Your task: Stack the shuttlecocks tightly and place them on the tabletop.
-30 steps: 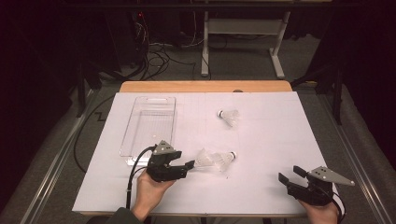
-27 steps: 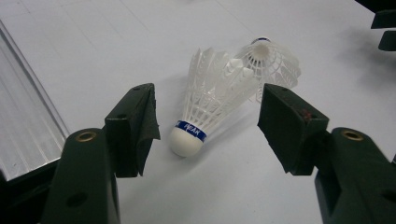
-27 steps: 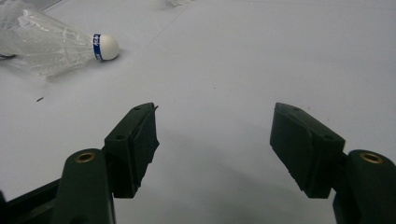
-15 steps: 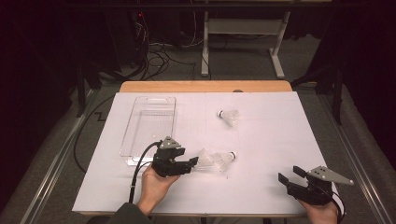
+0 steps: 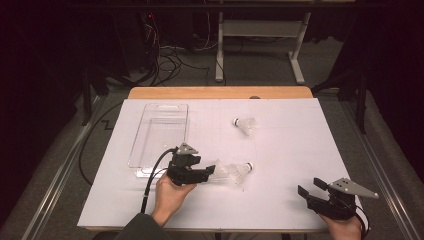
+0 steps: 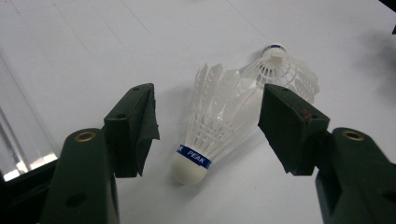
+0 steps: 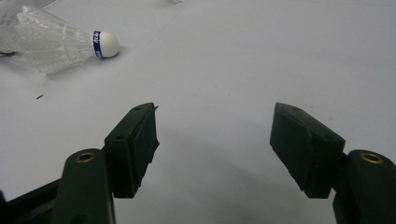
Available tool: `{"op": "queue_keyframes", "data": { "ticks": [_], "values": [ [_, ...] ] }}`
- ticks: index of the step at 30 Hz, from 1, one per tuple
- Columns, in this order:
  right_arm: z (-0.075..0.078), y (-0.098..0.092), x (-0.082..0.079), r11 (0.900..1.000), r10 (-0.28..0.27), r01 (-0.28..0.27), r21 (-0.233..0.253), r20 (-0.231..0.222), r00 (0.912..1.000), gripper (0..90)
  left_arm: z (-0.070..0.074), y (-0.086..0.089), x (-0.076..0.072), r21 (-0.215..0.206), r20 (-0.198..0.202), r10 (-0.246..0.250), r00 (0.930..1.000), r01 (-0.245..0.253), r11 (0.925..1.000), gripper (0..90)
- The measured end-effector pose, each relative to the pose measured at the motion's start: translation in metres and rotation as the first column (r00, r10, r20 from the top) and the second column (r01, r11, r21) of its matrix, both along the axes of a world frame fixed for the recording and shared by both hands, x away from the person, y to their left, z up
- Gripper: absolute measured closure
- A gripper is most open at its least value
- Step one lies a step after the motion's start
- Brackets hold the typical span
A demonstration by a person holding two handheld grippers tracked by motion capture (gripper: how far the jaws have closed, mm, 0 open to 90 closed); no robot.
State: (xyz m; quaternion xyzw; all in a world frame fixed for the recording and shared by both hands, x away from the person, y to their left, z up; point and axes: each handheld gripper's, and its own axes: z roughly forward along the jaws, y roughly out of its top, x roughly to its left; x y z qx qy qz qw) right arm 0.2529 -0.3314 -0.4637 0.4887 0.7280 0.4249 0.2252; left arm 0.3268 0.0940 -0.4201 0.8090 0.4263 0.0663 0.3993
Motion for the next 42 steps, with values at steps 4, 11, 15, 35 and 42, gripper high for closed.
{"op": "queue_keyframes", "data": {
  "ticks": [4,11,15,35,42],
  "values": [
    [0.000,0.000,0.000,1.000,0.001,-0.001,0.000,0.001,1.0000,32.6,0.002,-0.003,0.003,0.007,-0.008,0.001,1.0000,-0.001,1.0000,37.0],
    [0.000,0.000,0.000,1.000,0.003,-0.003,-0.002,0.002,1.0000,32.6,0.007,-0.011,0.010,0.023,-0.025,-0.004,0.9997,0.004,0.9997,35.6],
    [0.000,0.000,0.000,1.000,0.004,-0.004,-0.002,0.001,1.0000,32.6,0.010,-0.017,0.012,0.033,-0.034,-0.002,0.9994,0.003,0.9995,35.3],
    [0.000,0.000,0.000,1.000,0.003,-0.003,-0.005,0.004,1.0000,32.6,0.012,-0.041,0.026,0.089,-0.091,-0.003,0.9959,0.011,0.9960,34.1],
    [0.000,0.001,0.000,1.000,0.001,-0.001,-0.007,0.004,1.0000,32.6,0.011,-0.045,0.028,0.102,-0.098,0.012,0.9951,-0.002,0.9948,34.3]
  ]
}}
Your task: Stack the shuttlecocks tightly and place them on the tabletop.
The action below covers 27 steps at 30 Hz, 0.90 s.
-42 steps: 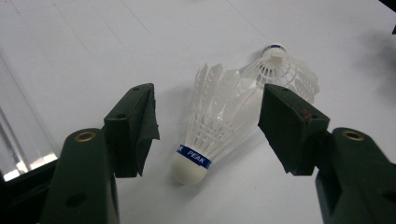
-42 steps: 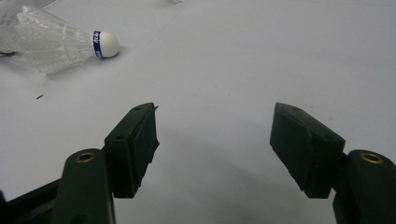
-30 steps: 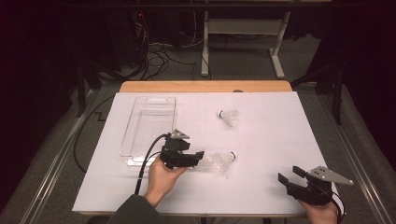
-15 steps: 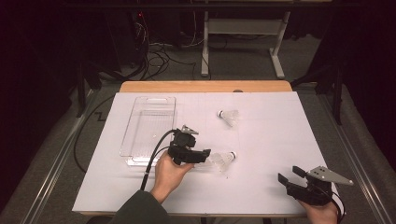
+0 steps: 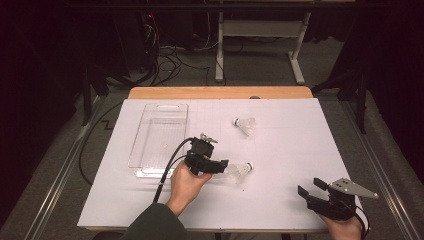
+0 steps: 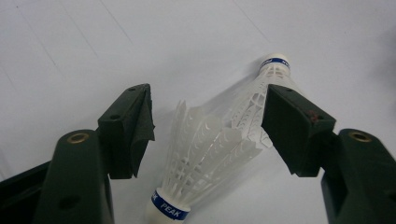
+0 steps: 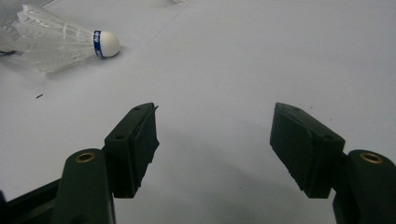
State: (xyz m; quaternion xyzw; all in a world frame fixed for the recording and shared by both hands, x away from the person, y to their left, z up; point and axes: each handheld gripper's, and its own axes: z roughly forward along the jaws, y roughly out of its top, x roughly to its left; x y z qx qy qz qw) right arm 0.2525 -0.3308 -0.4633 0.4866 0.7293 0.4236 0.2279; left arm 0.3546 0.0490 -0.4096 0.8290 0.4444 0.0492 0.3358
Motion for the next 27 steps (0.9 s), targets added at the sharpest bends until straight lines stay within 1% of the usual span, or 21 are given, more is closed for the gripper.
{"op": "queue_keyframes", "data": {
  "ticks": [13,17,19,27],
  "values": [
    [0.0000,-0.0002,0.0001,1.000,0.004,-0.004,0.004,-0.001,1.0000,32.5,-0.0057,-0.0040,0.0033,0.018,-0.027,0.009,0.9996,-0.008,0.9998,36.0],
    [0.0001,0.0001,0.0000,1.000,0.008,-0.008,0.006,0.002,1.0000,32.5,-0.0066,-0.0046,0.0038,0.017,-0.037,0.008,0.9993,-0.007,0.9998,37.5],
    [0.0002,0.0001,0.0000,1.000,0.010,-0.010,0.006,0.003,1.0000,32.5,-0.0071,-0.0050,0.0039,0.025,-0.045,0.003,0.9990,-0.002,0.9997,38.2],
    [0.0003,0.0002,-0.0003,1.000,0.011,-0.011,0.005,0.007,0.9999,32.4,-0.0079,-0.0039,0.0046,0.036,-0.053,0.003,0.9986,-0.001,0.9994,43.0]
  ]
}}
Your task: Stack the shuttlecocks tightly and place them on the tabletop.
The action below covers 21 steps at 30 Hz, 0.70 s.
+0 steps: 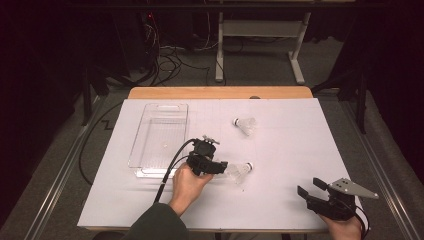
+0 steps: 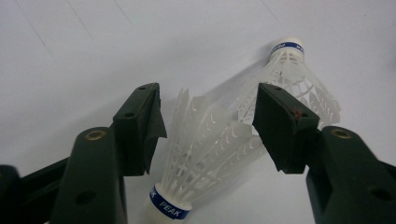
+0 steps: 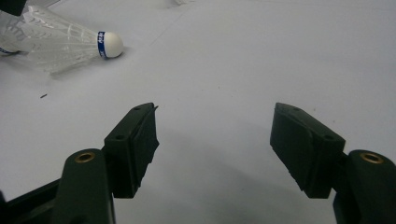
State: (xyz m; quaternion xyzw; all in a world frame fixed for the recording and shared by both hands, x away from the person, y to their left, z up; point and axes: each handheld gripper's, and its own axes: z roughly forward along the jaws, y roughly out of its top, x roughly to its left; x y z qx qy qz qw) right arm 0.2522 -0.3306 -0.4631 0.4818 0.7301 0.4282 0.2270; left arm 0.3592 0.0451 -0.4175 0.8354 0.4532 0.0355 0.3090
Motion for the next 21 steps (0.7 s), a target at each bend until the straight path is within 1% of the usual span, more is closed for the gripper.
{"op": "queue_keyframes", "data": {
  "ticks": [4,8,12,14,16,20,21],
  "values": [
    [0.000,0.000,0.000,1.000,0.001,-0.001,0.000,0.003,1.0000,32.4,0.001,0.001,-0.001,-0.002,-0.003,-0.006,1.0000,0.006,1.0000,46.6],
    [0.000,0.000,0.000,1.000,0.002,-0.002,0.000,0.004,1.0000,32.4,0.001,0.002,-0.003,0.014,-0.005,-0.015,0.9999,0.015,0.9998,50.0],
    [0.000,0.000,0.000,1.000,0.002,-0.002,0.000,0.005,1.0000,32.5,-0.002,0.005,-0.003,0.015,-0.014,-0.021,0.9997,0.021,0.9997,54.4],
    [0.000,0.000,0.000,1.000,0.001,-0.001,0.000,0.004,1.0000,32.4,-0.003,0.007,-0.003,0.015,-0.023,-0.030,0.9993,0.030,0.9994,57.4],
    [0.000,0.000,0.000,1.000,0.002,-0.002,0.000,0.005,1.0000,32.5,-0.004,0.009,-0.003,0.015,-0.023,-0.036,0.9991,0.036,0.9992,61.7],
    [0.000,0.000,0.000,1.000,0.000,0.000,-0.001,0.004,1.0000,32.5,-0.003,0.011,-0.004,0.022,-0.015,-0.047,0.9988,0.048,0.9986,69.6],
    [0.000,0.000,0.000,1.000,0.000,0.000,-0.001,0.004,1.0000,32.5,-0.003,0.011,-0.005,0.024,-0.014,-0.049,0.9987,0.049,0.9985,69.6]
  ]
}}
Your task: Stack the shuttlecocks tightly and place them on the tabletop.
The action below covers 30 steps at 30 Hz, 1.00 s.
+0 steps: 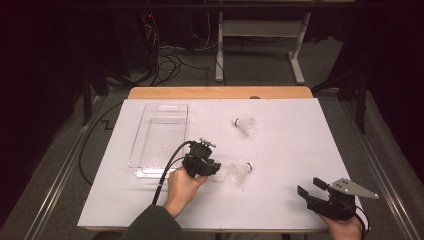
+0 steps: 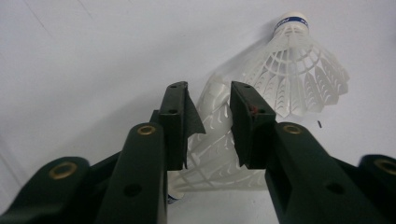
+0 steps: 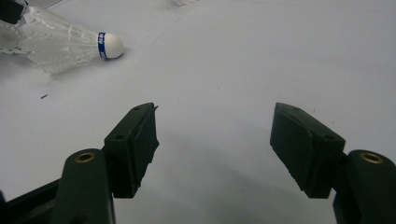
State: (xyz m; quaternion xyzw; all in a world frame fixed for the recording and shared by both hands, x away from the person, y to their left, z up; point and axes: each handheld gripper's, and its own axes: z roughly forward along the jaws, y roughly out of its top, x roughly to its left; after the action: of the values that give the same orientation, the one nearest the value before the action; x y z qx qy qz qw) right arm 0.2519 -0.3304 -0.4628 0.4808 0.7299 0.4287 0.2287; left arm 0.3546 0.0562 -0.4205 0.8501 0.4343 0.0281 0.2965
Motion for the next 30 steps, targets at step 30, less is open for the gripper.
{"op": "queue_keyframes", "data": {
  "ticks": [30],
  "values": [
    [0.000,0.000,0.000,1.000,0.002,-0.002,0.001,-0.002,1.0000,32.4,0.015,0.014,0.008,0.040,0.075,-0.019,0.9970,0.016,0.9991,86.9]
  ]
}}
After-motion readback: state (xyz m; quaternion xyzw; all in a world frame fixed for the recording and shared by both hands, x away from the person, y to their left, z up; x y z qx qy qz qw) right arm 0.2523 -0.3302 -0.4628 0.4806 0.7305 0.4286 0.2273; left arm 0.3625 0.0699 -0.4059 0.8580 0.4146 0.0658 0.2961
